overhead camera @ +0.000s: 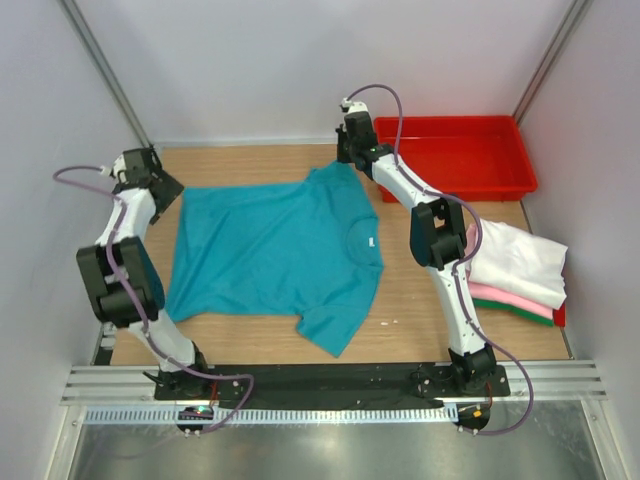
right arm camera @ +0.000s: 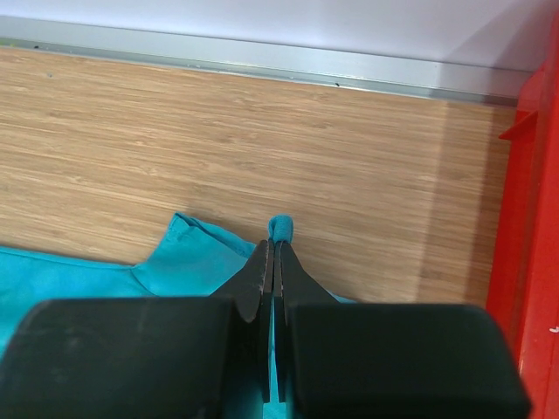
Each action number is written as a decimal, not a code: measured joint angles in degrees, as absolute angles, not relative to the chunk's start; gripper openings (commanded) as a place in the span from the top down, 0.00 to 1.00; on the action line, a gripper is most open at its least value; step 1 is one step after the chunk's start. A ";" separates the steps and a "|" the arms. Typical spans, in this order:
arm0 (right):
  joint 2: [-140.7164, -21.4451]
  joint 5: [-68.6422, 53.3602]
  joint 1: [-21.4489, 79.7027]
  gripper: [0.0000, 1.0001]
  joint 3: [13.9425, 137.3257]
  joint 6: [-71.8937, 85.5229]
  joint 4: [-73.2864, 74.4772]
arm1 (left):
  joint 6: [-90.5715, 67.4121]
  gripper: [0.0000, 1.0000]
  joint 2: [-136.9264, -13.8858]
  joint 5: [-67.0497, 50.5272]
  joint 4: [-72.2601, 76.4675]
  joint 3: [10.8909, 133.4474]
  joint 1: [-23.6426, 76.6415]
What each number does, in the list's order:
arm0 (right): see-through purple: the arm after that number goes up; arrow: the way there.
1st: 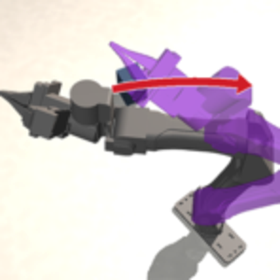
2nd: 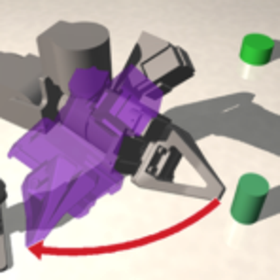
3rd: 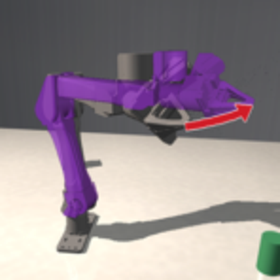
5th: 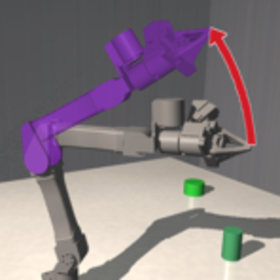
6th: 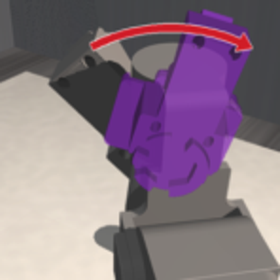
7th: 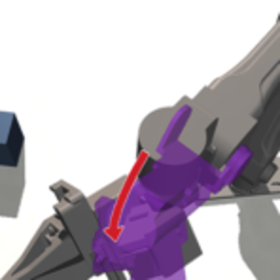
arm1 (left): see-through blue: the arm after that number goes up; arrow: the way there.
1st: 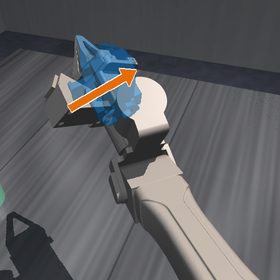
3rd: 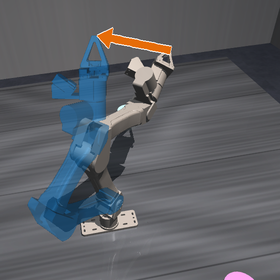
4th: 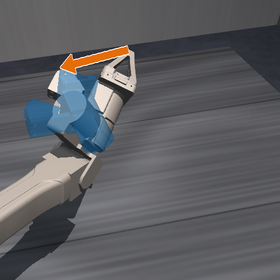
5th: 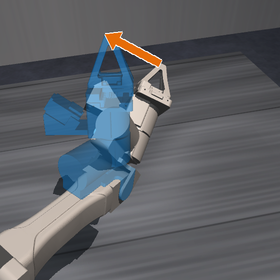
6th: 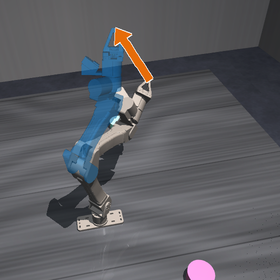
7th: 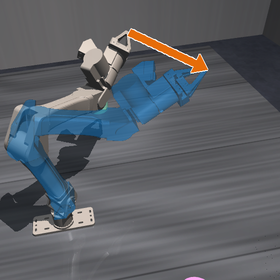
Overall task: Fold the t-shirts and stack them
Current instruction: Flatten the tshirt out
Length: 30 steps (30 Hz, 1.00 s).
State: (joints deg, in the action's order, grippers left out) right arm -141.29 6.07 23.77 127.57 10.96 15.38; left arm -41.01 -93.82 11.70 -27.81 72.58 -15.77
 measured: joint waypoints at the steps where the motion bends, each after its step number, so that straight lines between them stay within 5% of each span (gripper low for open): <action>1: -141.29 6.00 23.77 0.99 127.57 11.00 15.44 | -40.25 0.23 -97.86 11.03 -26.30 75.94 -14.81; 10: -141.29 6.09 23.77 0.99 127.57 11.16 15.51 | -36.27 0.27 -120.81 8.23 -20.40 95.26 -12.80; 24: -141.29 6.92 23.77 0.99 127.61 11.14 15.79 | -33.21 0.35 -131.28 9.28 -20.69 103.79 -10.90; 30: -141.29 7.42 23.77 0.99 127.74 11.11 15.97 | -32.56 0.57 -131.94 11.14 -21.76 103.92 -10.39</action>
